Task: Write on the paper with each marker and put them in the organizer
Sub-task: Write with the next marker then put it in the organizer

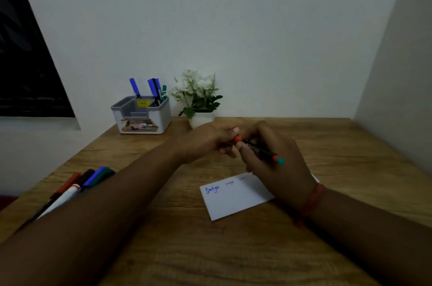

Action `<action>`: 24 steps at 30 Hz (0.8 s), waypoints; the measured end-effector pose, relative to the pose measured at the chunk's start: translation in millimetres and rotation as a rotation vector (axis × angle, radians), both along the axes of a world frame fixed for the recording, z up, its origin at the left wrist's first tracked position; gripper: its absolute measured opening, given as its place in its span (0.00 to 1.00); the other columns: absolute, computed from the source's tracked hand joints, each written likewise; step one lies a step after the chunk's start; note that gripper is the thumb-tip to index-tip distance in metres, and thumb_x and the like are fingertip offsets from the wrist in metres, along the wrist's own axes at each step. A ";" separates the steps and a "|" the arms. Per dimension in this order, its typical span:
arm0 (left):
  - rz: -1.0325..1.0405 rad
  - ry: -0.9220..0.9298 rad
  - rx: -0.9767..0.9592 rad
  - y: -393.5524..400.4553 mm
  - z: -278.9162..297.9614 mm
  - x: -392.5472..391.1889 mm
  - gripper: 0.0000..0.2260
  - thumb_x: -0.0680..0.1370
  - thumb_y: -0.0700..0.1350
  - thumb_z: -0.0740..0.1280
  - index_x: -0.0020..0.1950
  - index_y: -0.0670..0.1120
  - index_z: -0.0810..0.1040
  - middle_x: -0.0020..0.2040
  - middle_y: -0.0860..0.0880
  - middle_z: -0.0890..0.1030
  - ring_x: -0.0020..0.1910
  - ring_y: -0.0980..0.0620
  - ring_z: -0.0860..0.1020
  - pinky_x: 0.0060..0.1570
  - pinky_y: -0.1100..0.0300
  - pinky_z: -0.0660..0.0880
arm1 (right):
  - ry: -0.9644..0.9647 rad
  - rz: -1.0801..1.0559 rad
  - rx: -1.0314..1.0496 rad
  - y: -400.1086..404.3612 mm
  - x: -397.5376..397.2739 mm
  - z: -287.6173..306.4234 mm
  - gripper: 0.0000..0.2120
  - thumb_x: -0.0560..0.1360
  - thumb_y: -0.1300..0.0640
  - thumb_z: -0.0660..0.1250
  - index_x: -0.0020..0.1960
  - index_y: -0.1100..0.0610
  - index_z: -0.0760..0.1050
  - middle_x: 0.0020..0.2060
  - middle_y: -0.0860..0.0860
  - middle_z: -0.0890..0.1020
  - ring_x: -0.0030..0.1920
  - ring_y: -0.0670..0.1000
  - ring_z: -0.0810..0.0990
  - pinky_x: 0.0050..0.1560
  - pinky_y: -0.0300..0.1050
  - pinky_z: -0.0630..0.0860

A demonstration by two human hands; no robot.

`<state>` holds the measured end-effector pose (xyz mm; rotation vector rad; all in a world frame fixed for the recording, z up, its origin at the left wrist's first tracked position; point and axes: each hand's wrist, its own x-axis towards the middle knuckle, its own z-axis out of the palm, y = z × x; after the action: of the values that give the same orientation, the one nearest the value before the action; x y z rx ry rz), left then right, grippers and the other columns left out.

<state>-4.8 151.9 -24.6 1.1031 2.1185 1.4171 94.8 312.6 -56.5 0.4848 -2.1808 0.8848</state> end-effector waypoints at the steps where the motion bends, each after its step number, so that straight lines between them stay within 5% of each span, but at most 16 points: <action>1: 0.003 -0.059 0.041 3.9 -6.4 -3.1 0.11 0.84 0.41 0.57 0.46 0.39 0.73 0.37 0.42 0.71 0.33 0.52 0.68 0.38 0.67 0.74 | -0.014 -0.013 0.002 2.5 -2.8 -1.8 0.03 0.78 0.56 0.69 0.47 0.55 0.75 0.35 0.46 0.80 0.34 0.44 0.80 0.33 0.41 0.75; 7: 0.174 -0.153 0.127 -3.0 -31.8 -28.5 0.10 0.80 0.48 0.61 0.45 0.43 0.77 0.36 0.45 0.74 0.33 0.52 0.70 0.40 0.60 0.70 | 0.144 -0.057 0.233 -3.3 1.1 9.6 0.06 0.76 0.60 0.68 0.42 0.53 0.74 0.33 0.39 0.68 0.31 0.41 0.66 0.34 0.26 0.63; 11: 0.448 0.233 -0.095 -23.3 -30.9 -44.8 0.11 0.85 0.48 0.57 0.48 0.51 0.76 0.38 0.49 0.75 0.35 0.57 0.73 0.41 0.60 0.72 | 0.222 0.044 0.232 -0.2 15.9 18.1 0.05 0.76 0.58 0.64 0.42 0.57 0.74 0.31 0.47 0.76 0.30 0.45 0.71 0.31 0.33 0.66; 16: 0.410 0.539 -0.257 6.4 -43.0 -26.3 0.06 0.83 0.48 0.60 0.50 0.47 0.72 0.44 0.50 0.74 0.41 0.54 0.71 0.38 0.58 0.68 | -0.006 -0.037 -0.038 19.2 -5.3 9.5 0.03 0.79 0.57 0.62 0.49 0.55 0.73 0.35 0.51 0.81 0.33 0.50 0.82 0.33 0.54 0.78; 24: 0.376 0.670 -0.260 5.7 -49.5 -25.2 0.09 0.76 0.50 0.70 0.53 0.53 0.73 0.51 0.58 0.74 0.54 0.54 0.72 0.53 0.56 0.72 | -0.106 -0.088 -0.193 24.7 -12.5 7.8 0.02 0.81 0.61 0.63 0.50 0.58 0.74 0.36 0.51 0.83 0.34 0.45 0.84 0.35 0.44 0.83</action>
<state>-30.0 157.6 -74.1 1.2344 3.0104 0.9267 82.3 337.3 -48.7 0.2512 -2.1653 1.0802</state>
